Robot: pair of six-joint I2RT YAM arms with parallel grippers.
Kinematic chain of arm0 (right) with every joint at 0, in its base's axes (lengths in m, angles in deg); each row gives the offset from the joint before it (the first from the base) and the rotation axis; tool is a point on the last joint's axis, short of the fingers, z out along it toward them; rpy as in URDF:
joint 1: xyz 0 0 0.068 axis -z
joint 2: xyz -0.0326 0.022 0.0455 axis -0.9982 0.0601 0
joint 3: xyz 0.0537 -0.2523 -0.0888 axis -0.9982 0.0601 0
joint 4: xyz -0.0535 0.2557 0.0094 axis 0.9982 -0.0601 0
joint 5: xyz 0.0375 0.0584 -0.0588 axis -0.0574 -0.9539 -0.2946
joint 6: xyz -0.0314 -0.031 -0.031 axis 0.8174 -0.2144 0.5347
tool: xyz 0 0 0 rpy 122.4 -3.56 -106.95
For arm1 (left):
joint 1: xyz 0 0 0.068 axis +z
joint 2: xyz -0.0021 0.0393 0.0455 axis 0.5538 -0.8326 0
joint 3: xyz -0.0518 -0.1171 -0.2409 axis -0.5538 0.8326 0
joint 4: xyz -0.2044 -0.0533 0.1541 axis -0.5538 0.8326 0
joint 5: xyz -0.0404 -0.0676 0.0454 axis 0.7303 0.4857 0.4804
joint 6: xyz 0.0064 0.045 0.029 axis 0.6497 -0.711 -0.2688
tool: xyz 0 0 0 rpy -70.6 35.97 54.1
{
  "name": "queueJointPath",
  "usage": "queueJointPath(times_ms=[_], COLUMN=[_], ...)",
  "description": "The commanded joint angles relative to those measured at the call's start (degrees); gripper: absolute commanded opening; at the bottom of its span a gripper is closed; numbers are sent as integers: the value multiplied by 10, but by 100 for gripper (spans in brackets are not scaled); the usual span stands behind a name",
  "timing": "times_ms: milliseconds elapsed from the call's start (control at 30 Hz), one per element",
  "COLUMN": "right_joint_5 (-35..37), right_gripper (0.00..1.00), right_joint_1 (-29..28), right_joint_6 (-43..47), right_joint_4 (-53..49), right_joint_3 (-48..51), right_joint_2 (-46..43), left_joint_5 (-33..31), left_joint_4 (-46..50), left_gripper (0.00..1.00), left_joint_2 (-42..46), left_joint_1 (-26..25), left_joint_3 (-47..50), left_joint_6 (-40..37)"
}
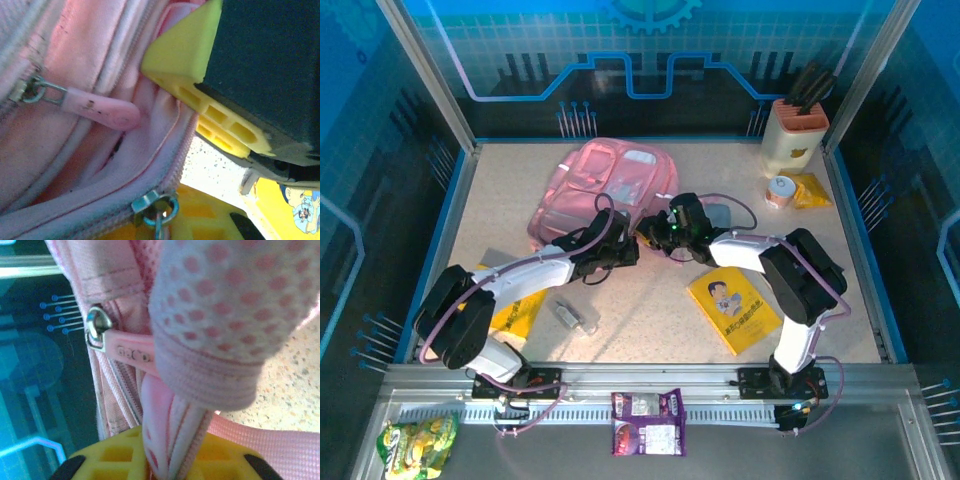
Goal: Pack the student bag
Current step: Unzip the student bag at the center of the table.
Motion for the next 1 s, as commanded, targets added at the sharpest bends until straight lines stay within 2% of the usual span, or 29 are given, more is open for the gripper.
queueJointPath(times_ms=[0, 67, 200, 333, 500, 700, 800, 933, 967], right_joint_5=[29, 29, 28, 12, -6, -32, -38, -46, -45], right_gripper=[5, 0, 0, 0, 0, 6, 16, 34, 43], right_joint_1=[12, 22, 49, 79, 120, 149, 144, 139, 139], right_joint_6=[30, 40, 81, 130, 157, 225, 254, 276, 285], right_joint_4=[-6, -16, -73, -147, -180, -256, -279, -282, -283], right_joint_3=[-22, -27, -54, -98, -123, -200, -220, -193, -181], right_joint_2=[5, -1, -13, -13, -6, 34, 38, 10, -3], left_joint_5=[26, 37, 48, 23, 8, 31, 86, 99, 95], left_joint_4=[-12, 6, 54, 102, 148, 162, 140, 96, 87], left_gripper=[0, 0, 0, 0, 0, 0, 0, 0, 0], left_joint_2=[23, 34, 58, 83, 104, 102, 78, 55, 53], left_joint_1=[-2, -2, -1, 0, 15, 48, 48, 46, 47], left_joint_3=[-39, -33, -18, 12, 35, 37, 8, -13, -15], left_joint_6=[-25, -24, -35, -38, -44, -58, -58, -26, -18])
